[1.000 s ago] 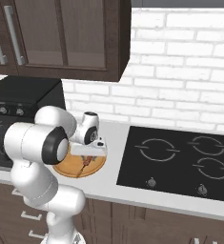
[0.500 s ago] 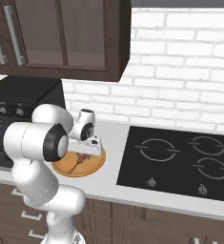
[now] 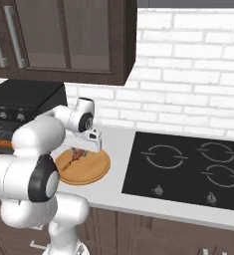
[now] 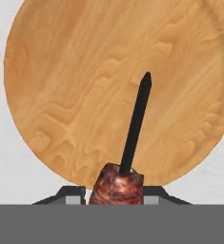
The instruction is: Pick up the kebab skewer and baguette bread, and place them inside the toaster oven. Close the toaster oven door and start by setting the timer.
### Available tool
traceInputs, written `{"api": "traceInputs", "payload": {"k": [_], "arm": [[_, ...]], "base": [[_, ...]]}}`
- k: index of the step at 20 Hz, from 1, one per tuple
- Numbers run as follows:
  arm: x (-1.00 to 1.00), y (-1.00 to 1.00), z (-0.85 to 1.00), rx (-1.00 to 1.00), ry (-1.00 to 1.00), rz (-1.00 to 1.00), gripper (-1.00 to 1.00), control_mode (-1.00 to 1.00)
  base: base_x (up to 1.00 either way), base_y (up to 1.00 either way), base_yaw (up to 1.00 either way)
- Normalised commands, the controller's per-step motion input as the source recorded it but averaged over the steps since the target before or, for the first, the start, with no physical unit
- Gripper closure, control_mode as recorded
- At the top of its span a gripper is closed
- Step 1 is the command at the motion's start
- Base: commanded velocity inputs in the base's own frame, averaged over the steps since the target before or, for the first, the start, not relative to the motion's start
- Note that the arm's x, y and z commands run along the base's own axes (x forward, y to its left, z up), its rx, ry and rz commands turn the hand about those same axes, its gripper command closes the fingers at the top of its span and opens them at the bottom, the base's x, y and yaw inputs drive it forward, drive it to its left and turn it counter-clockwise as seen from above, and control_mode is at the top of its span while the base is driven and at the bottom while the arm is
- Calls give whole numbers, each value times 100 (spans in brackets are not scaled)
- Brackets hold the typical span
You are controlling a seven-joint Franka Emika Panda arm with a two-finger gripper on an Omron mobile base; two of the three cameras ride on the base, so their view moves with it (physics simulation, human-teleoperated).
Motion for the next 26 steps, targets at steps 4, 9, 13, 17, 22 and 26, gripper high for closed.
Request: {"api": "traceInputs", "payload": {"k": [4, 9, 13, 17, 22, 26], "arm": [[-64, 62, 54, 0, 0, -14, 100, -100], [-46, 37, 54, 9, 0, -33, 100, -100], [-52, 56, 39, 8, 0, -44, 100, -100], [-59, 88, 4, 2, 0, -54, 100, -100], [-28, 85, 0, 1, -2, -60, 100, -100], [-7, 98, 0, 0, -2, -54, 100, -100]], "base": [[0, 0, 0], [0, 0, 0], [0, 0, 0], [0, 0, 0], [0, 0, 0], [0, 0, 0]]}}
